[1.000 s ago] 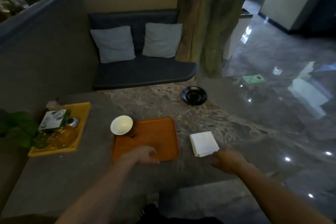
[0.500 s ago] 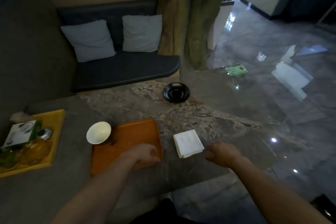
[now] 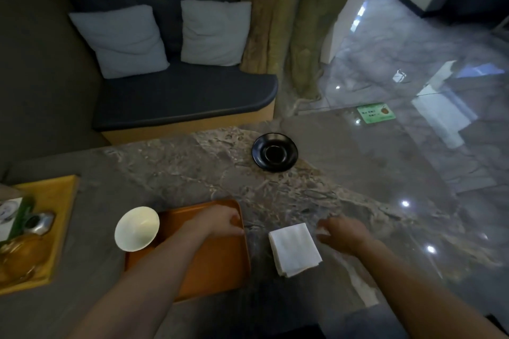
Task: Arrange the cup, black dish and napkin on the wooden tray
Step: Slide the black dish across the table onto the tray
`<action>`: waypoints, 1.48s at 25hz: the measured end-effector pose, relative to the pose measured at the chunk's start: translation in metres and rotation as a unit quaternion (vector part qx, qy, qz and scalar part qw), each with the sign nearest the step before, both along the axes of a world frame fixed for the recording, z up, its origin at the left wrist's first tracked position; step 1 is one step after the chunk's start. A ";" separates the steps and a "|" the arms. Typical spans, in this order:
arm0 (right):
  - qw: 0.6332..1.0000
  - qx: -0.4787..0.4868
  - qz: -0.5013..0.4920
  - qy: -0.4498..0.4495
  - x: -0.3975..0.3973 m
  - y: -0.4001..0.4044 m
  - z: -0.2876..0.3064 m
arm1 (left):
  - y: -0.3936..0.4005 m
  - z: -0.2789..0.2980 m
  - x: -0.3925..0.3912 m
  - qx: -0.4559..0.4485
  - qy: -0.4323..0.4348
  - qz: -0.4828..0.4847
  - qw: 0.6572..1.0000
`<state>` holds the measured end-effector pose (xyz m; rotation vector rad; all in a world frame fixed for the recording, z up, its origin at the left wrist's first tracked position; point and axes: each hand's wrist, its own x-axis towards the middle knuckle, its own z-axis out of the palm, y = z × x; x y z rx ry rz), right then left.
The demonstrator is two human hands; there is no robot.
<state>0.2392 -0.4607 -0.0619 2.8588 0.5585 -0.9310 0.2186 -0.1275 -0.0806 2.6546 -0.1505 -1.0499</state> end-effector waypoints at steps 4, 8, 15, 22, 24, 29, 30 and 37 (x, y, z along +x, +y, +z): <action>0.999 0.031 -0.002 -0.019 0.041 0.005 -0.006 | 0.007 0.000 0.037 0.013 0.005 0.010 1.000; 0.998 0.063 -0.003 -0.028 0.088 0.009 -0.011 | 0.007 -0.003 0.074 0.002 -0.004 0.023 1.000; 0.993 0.104 0.018 -0.059 0.181 0.011 -0.021 | -0.003 -0.014 0.142 0.004 -0.045 0.072 0.996; 0.993 0.108 0.022 -0.031 0.242 0.029 -0.045 | -0.007 -0.035 0.189 0.007 -0.047 0.119 0.992; 0.990 0.133 0.030 -0.024 0.248 0.032 -0.054 | -0.006 -0.042 0.193 0.023 -0.048 0.115 0.992; 0.987 0.156 0.047 -0.014 0.250 0.030 -0.086 | -0.012 -0.063 0.190 0.023 -0.071 0.120 0.990; 0.986 0.159 0.046 -0.014 0.249 0.030 -0.093 | -0.012 -0.066 0.188 0.020 -0.074 0.126 0.989; 0.980 0.194 0.018 -0.033 0.240 0.031 -0.119 | -0.020 -0.077 0.174 -0.013 -0.094 0.160 0.983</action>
